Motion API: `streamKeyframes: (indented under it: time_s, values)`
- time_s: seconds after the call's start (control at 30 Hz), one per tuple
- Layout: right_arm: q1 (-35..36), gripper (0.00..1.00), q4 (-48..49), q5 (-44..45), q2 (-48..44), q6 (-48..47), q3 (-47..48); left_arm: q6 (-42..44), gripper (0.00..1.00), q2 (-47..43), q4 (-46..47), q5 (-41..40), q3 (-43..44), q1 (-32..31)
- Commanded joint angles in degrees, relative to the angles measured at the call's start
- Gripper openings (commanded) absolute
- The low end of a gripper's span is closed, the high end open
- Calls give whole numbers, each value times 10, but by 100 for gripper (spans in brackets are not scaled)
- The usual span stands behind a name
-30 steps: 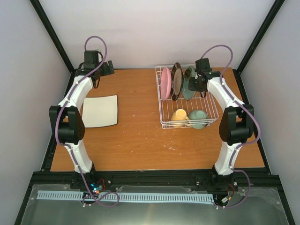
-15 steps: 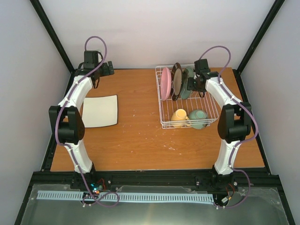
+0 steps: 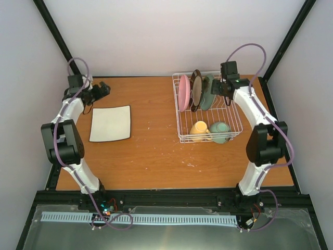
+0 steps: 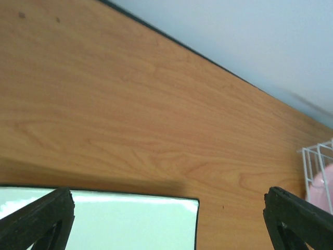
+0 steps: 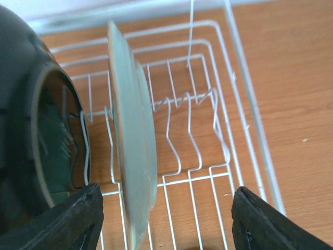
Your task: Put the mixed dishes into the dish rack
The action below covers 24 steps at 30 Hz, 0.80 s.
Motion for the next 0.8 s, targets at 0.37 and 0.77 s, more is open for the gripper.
streamKeyframes:
  time_s: [0.37, 0.77]
  values:
    - [-41, 68, 74, -15, -139, 13, -83, 118, 56, 26, -34, 237, -99, 162]
    - [-42, 67, 92, -53, -128, 14, -93, 196, 72, 52, -69, 143, -74, 176]
